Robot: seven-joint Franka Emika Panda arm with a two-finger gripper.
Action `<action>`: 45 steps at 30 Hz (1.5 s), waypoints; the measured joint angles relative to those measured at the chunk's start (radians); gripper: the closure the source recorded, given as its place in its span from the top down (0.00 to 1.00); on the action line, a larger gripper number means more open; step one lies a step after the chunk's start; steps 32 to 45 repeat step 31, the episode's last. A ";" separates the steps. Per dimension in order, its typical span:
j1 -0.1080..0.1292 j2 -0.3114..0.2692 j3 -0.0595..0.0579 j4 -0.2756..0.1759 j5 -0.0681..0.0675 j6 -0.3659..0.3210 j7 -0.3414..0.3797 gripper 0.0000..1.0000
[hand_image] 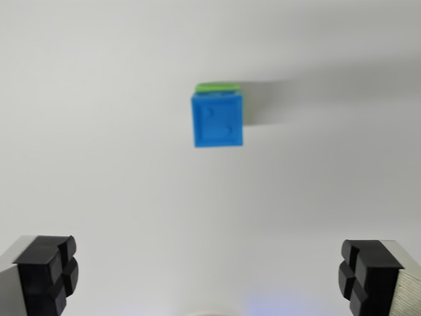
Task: Stack cube
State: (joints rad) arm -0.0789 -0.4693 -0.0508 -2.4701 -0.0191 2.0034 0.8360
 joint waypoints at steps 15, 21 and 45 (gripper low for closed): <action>0.000 -0.004 0.000 0.014 0.000 -0.019 0.000 1.00; 0.000 -0.004 0.000 0.014 0.000 -0.019 0.000 1.00; 0.000 -0.004 0.000 0.014 0.000 -0.019 0.000 1.00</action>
